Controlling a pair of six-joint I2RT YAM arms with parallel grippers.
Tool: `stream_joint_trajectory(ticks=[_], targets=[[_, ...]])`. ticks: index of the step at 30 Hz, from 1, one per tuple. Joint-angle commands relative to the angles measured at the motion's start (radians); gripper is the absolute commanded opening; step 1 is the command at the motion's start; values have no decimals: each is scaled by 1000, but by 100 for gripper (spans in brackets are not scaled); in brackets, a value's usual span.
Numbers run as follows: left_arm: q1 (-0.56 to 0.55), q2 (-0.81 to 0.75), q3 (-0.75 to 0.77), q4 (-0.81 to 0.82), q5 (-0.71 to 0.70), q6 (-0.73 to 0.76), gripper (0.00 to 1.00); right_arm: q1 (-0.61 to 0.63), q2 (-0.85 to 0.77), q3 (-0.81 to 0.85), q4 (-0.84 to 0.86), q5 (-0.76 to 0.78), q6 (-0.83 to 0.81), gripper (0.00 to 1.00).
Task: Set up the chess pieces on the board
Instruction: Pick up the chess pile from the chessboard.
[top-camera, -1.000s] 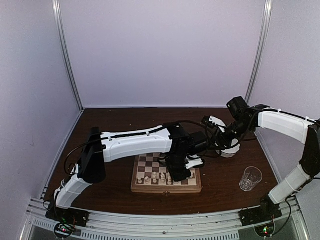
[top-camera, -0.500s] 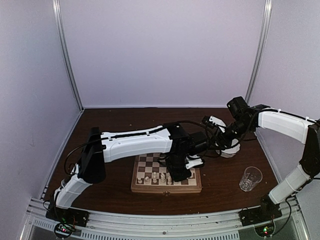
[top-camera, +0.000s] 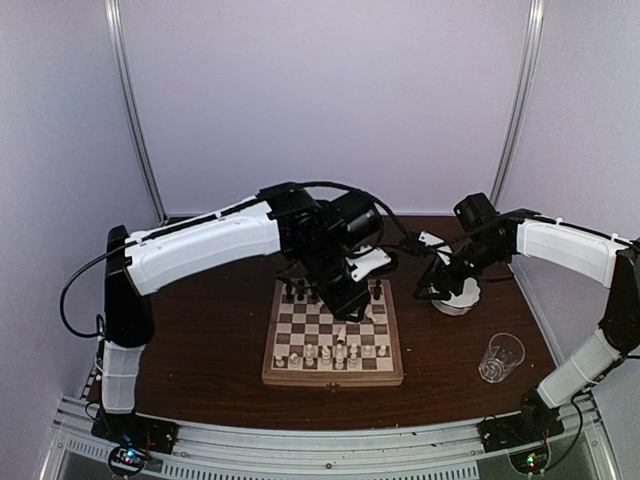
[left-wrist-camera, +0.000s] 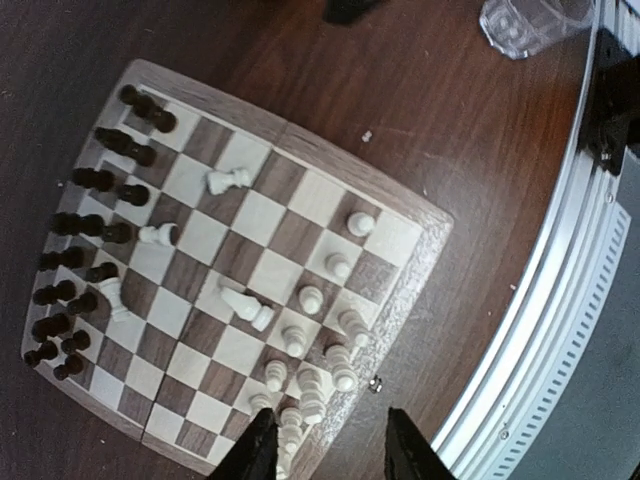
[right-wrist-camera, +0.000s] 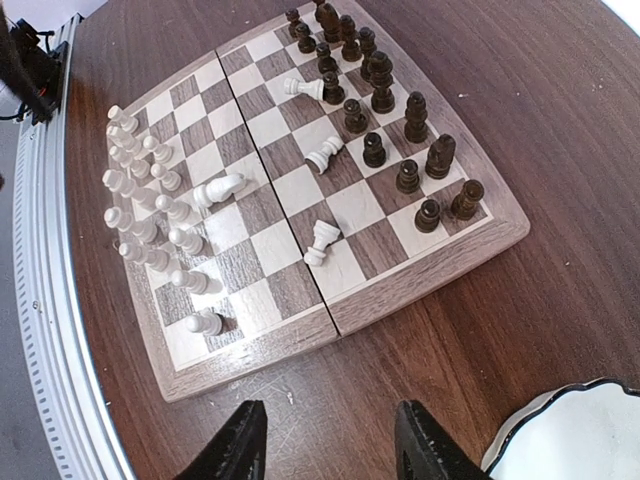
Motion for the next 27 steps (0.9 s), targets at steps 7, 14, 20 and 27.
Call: stream_joint_trajectory(ticks=[7,14,20,27], targets=[[209,-80,-356,304,-49,-125,35,-7,-4,-14,-3,-15,-10,46],[255,-61,-468,525,-18,-135,41,-8,0,-14,-4,-15,-9,46],[277,-17,-459,555,-4,-134,39,-9,5,-14,-3,-15,-9,46],[279,19,-462,565,-10,-148,38,-9,17,-12,-2,-17,-10,46]])
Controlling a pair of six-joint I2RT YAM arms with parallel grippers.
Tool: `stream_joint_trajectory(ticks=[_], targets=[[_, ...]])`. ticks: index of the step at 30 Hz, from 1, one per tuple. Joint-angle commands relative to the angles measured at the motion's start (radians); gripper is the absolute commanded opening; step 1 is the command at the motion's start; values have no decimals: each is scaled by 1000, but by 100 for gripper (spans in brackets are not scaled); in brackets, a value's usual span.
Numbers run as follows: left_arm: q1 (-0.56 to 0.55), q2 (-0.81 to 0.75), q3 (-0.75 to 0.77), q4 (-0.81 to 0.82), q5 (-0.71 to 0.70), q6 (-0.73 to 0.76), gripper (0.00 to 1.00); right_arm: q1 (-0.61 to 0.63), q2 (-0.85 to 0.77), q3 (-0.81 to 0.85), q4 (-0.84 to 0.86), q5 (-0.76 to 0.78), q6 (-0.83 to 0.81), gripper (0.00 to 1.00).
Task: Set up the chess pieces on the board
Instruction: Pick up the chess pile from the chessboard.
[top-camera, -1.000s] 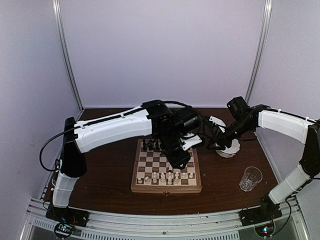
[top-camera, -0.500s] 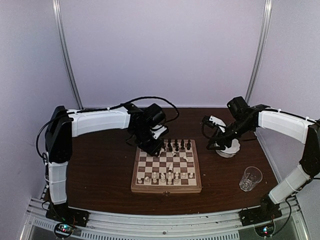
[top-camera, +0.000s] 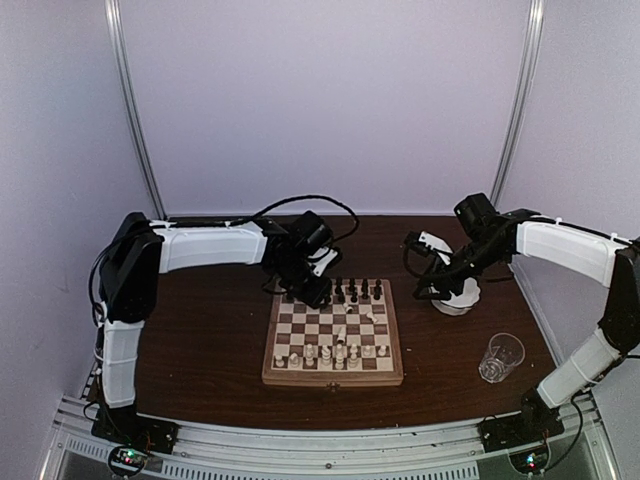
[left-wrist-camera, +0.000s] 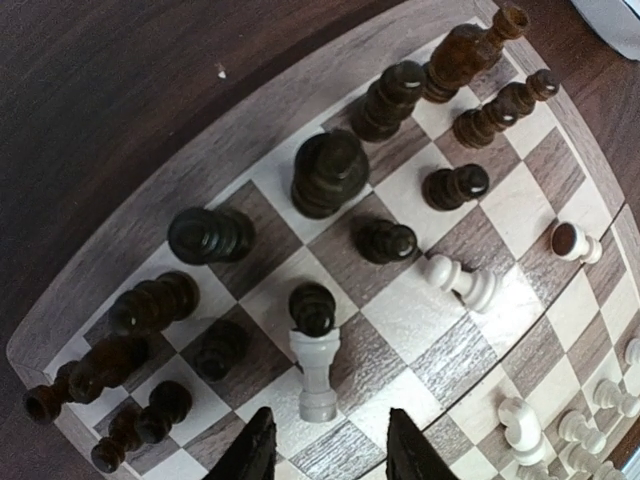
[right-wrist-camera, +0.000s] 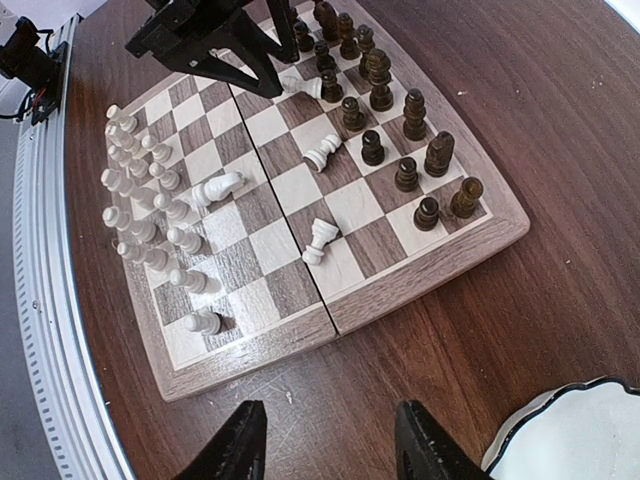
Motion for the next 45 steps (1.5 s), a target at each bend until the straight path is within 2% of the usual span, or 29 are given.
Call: stream_joint_trajectory(ticks=[1,17,35,40,45], targets=[[4,33,6,58,12,-17,36,-5,16,-12,-3,-14,-9,47],[4,60,18,36,41,-22,9,-6,26,-10,-3,-18,-12,46],[4,-41,-80,50,17,-7,2,4,80,53,-29,-78,-13,46],[4,-125,-167,134,45,27,1,15,93,79,-38,-103,-18,45],[5,-145,-189,172,95,57,1,41,147,146,-68,-151,-29,44]])
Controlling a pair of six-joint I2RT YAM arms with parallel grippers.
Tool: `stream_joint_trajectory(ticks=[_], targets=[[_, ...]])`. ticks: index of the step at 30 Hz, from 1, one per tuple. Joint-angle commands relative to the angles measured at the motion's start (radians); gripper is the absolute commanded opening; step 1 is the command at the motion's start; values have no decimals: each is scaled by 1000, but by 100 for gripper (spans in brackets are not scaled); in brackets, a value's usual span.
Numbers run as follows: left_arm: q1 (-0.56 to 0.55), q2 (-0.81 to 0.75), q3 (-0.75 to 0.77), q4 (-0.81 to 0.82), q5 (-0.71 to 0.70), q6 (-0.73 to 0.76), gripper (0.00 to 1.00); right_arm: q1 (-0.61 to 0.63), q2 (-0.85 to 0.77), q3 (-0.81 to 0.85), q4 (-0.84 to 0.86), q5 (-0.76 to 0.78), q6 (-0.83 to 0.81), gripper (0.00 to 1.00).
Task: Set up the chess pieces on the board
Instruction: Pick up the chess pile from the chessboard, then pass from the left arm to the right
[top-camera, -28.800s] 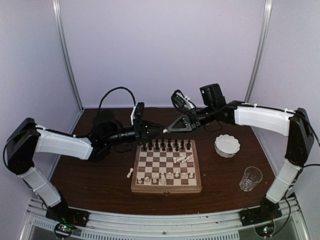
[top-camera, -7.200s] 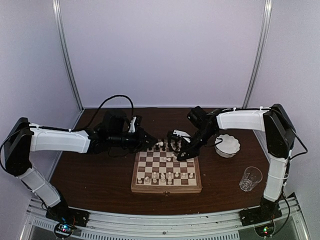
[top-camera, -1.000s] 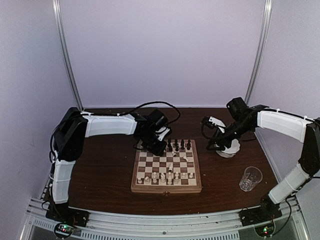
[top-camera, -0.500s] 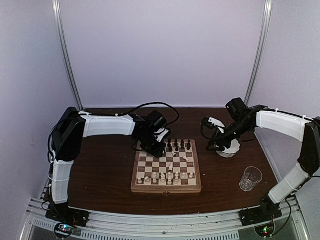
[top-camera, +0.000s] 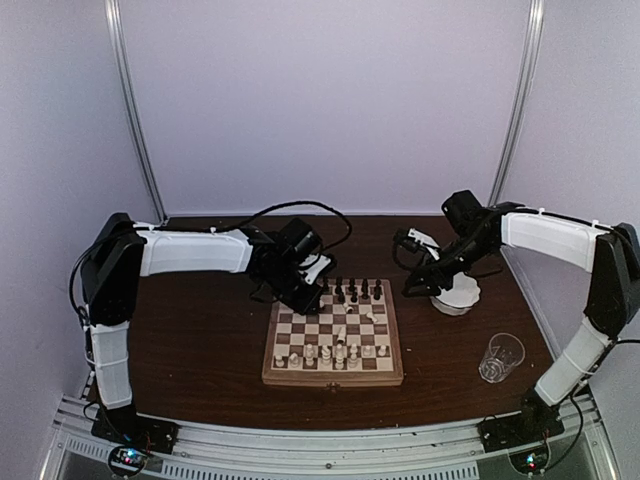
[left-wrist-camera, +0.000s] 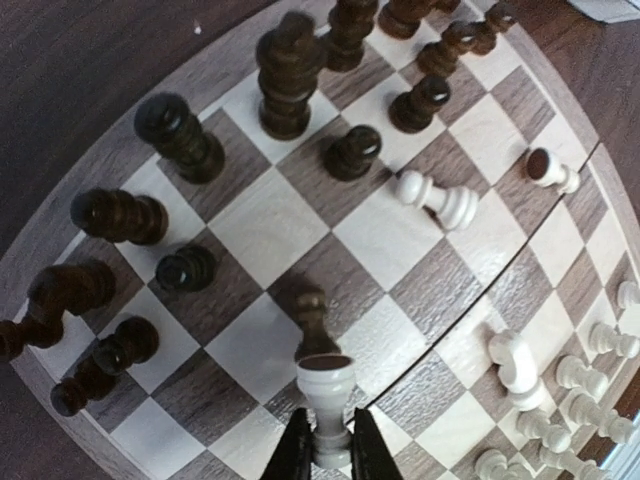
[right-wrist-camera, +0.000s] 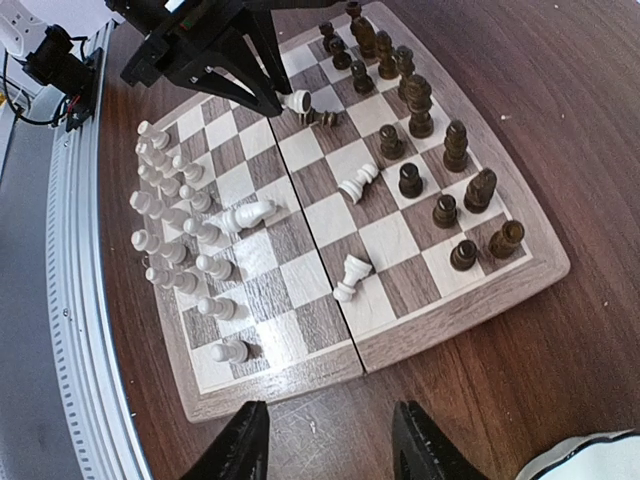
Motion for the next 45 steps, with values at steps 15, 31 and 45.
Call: stream_joint_trajectory(ticks=[15,31,45], targets=[[5,-120,-84,123,94,11,1,164,170,184,-19,-44,-13,43],[5,-476,-234,617,141,-306,0,59,142,140,850,-475,1047,48],[5,-543,-322,854,176,-392,0,139,232,36,1919,-516,2008,57]])
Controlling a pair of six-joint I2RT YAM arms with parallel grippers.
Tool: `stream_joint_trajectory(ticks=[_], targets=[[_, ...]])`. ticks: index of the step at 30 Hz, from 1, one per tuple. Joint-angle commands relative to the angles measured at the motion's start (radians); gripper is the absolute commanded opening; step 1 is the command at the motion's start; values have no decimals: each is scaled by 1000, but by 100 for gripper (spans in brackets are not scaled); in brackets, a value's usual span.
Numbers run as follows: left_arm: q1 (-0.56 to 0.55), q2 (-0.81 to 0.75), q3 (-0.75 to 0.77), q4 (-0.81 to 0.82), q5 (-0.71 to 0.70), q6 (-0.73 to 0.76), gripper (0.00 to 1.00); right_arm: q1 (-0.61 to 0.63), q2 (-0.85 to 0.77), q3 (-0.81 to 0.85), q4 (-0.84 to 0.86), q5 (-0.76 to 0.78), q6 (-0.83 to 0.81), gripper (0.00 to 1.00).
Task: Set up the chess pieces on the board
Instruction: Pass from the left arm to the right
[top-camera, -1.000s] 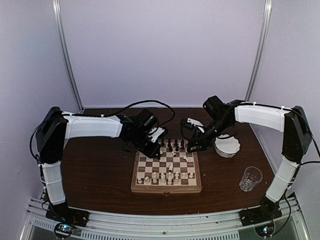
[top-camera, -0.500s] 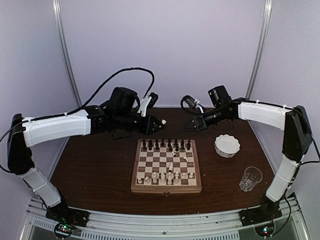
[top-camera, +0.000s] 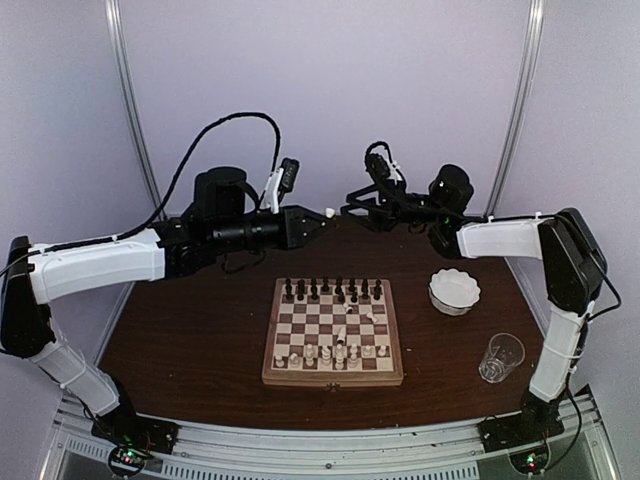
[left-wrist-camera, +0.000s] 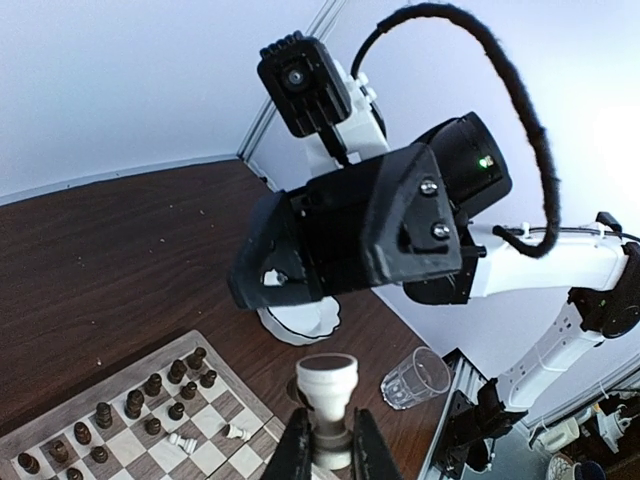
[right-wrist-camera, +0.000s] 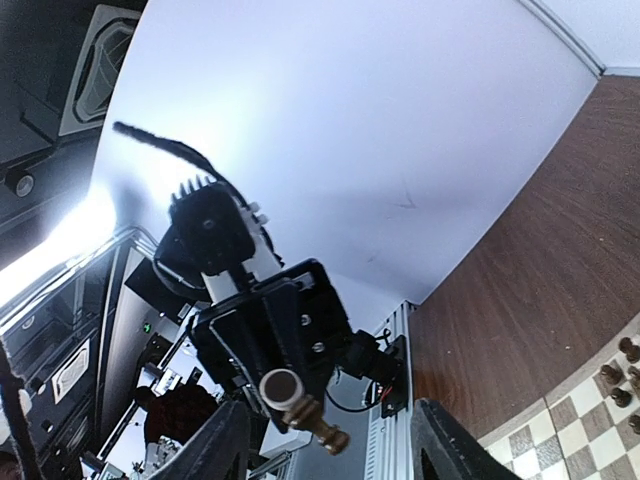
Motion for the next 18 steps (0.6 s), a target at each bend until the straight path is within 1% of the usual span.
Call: stream_joint_trajectory(ticks=[1,7,18], targets=[[5,-34,-16,119,12,-28,0,45,-63,-37,143,-27,123,57],[6,-41,-36,173,7,-55,1,64,-105,-69,42,-17,41,56],[7,-26,-50,229,22,-102,0,81,-117,-76,25,-17,11,55]])
